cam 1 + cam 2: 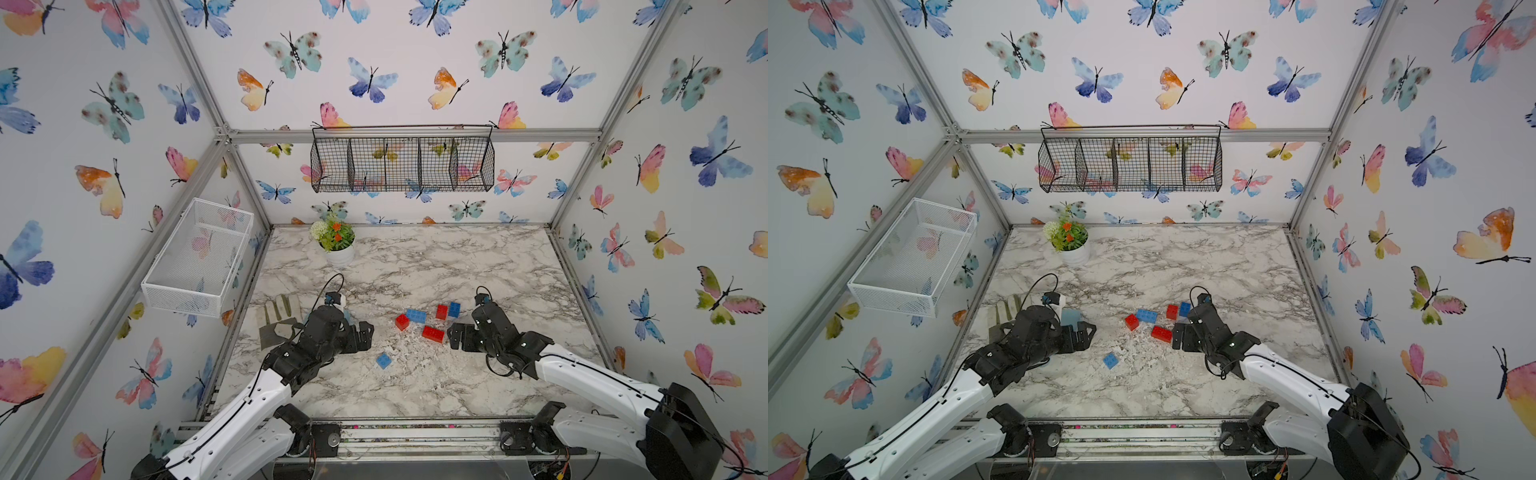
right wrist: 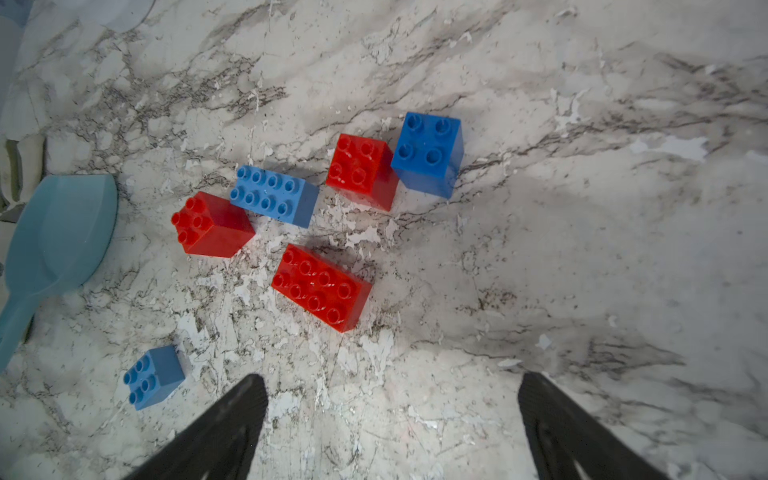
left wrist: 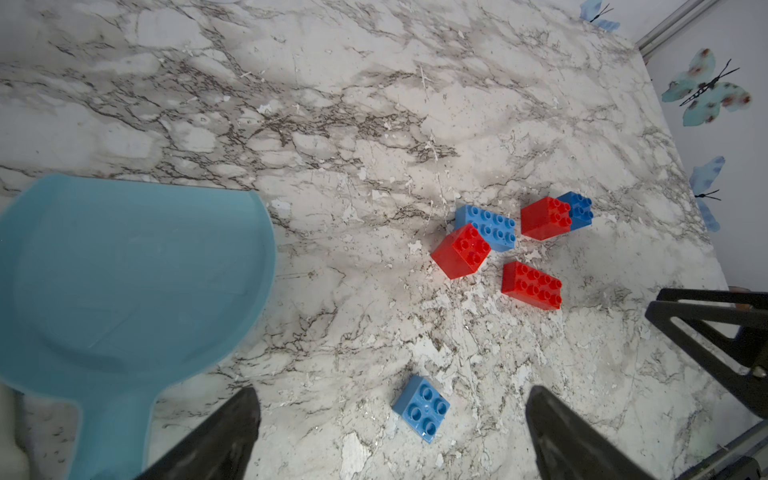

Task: Assemble a giraffe with lego
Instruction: Pick up the lego brick from the center of the board.

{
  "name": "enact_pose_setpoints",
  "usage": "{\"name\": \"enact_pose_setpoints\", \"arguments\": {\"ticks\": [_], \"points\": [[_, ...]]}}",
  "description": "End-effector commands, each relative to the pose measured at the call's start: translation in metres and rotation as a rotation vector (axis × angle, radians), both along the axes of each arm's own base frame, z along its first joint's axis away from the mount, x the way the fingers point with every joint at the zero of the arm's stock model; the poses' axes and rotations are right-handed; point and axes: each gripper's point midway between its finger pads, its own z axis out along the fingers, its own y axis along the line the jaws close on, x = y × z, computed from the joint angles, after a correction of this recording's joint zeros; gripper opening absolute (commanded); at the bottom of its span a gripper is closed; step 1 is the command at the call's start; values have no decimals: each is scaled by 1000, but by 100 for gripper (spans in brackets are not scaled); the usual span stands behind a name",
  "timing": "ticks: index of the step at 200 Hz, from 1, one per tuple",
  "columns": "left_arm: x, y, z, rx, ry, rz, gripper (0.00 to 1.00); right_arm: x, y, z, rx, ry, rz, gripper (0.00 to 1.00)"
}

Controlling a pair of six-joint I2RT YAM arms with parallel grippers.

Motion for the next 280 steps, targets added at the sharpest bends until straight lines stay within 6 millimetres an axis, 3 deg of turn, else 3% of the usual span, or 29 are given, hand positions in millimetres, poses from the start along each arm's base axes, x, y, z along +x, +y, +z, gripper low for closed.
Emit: {"name": "enact_pose_setpoints", "arguments": {"ticks": [1,78,160,280], "points": [[-6,-4,-11,11,59,-23,98,0,7,-7,14,20,-72,99],[-14,-19,-27,-46,105,-84,98,16,37,-18,-37,40,-163,99],[-18,-21,-26,-90,109,-79,98,35,63,-35,-92,74,-203,97],[-26,-26,-32,-108,130,-96,98,38,66,-64,-245,101,-231,93]]}}
